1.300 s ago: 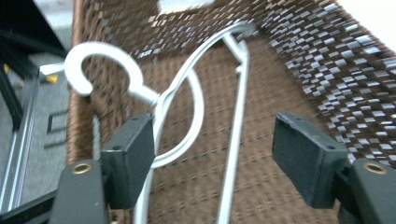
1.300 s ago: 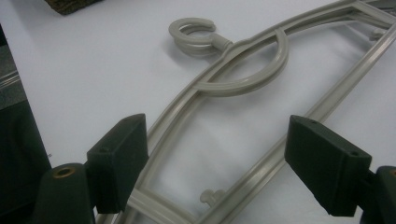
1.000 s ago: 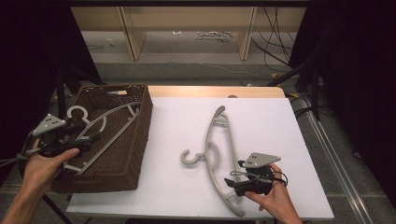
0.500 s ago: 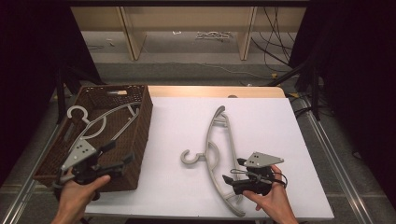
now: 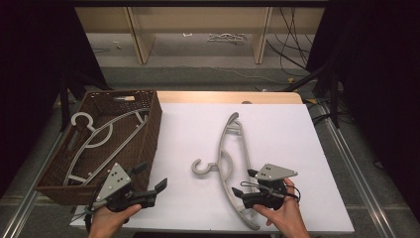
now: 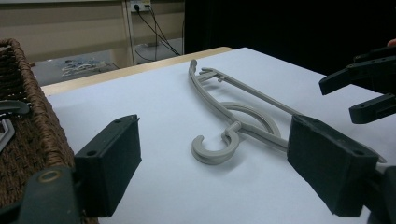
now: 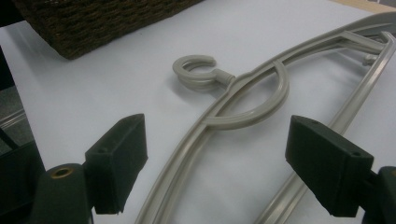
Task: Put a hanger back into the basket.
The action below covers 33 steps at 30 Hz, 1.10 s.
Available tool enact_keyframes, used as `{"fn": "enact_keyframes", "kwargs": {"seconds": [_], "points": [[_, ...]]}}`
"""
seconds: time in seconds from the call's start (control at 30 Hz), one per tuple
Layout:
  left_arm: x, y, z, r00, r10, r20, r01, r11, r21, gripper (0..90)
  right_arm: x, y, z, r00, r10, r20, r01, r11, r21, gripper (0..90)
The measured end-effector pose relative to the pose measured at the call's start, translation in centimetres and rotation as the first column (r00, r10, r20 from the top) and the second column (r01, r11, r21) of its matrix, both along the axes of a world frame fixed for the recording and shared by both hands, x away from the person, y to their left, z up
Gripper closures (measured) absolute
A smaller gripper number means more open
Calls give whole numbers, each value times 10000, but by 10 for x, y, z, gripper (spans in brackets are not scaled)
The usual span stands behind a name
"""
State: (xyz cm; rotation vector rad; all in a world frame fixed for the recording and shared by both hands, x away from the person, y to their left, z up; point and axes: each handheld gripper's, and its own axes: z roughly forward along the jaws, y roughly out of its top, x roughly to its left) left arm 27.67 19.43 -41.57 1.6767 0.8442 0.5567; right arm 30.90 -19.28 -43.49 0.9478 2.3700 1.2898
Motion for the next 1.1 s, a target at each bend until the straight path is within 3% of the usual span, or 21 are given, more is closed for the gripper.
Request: {"fn": "enact_keyframes", "kwargs": {"seconds": [0.17, 0.33, 0.53, 0.77, 0.93, 1.1], "points": [[0, -2, -4, 9998, -89, 168, 90, 9999, -73, 176, 0, -1, 0, 10000, -6, -27, 6, 10000, -44, 218], [0, -4, -12, 9998, -204, -45, 204, 9998, -25, 176, -2, 2, 0, 10000, -8, -28, 8, 10000, 45, 218], [1, -3, -13, 9999, -19, -134, 20, 10000, 55, 175, -1, 5, -2, 10000, 57, -76, -59, 9996, -264, 219], [1, -2, -16, 9998, -98, -198, 101, 9998, 184, 175, 5, 14, -4, 9998, 95, -148, -109, 9951, -982, 247], [0, -4, -17, 9996, -92, -282, 101, 9995, 301, 175, 14, 28, -10, 9982, 174, -570, -289, 9778, -2074, 256], [0, -5, -19, 9993, -109, -353, 122, 9992, 370, 176, 18, 37, -18, 9967, 326, -749, -513, 9632, -2639, 256]]}}
